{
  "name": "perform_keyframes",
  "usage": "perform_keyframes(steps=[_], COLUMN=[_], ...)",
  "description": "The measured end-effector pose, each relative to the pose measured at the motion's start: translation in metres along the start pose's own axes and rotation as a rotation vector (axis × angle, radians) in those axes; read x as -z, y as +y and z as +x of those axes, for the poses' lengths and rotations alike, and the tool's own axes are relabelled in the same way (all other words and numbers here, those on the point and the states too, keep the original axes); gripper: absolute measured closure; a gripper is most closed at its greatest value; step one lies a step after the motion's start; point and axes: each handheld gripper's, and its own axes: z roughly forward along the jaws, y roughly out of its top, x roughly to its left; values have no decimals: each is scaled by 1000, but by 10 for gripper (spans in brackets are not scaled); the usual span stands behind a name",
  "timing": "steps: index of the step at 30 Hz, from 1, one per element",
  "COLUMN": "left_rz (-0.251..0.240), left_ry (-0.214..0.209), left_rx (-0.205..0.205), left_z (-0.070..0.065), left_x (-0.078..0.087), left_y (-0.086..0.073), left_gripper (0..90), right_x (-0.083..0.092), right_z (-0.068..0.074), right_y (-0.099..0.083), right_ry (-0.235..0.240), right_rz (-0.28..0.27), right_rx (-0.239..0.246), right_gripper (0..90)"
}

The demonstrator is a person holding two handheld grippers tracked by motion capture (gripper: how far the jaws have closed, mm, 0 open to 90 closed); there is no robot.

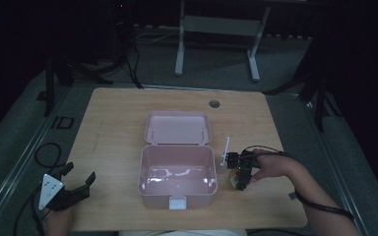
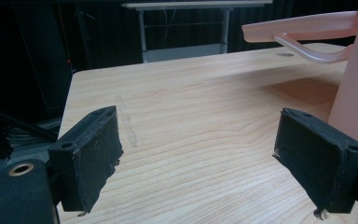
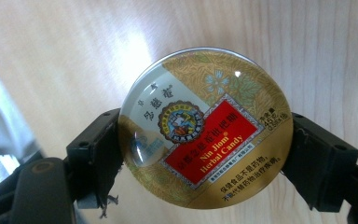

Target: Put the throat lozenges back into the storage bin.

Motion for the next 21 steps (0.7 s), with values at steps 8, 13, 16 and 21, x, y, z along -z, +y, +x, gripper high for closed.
perform_keyframes(steps=[8, 13, 16, 21], left_rz=[3, 3, 3, 1], left_ry=[0, 0, -1, -1], left_rx=[-2, -2, -3, 1], left_z=[0, 0, 0, 0], left_x=[0, 0, 0, 0], left_y=[0, 0, 0, 0], left_gripper=[148, 148, 148, 148], right_x=[44, 90, 117, 139], right_z=[13, 23, 28, 34], right_y=[-8, -11, -10, -4], right_ry=[-18, -46, -69, -72], right_rz=[-5, -33, -45, -63], right_rx=[4, 4, -3, -6], right_gripper=[200, 200, 200, 200])
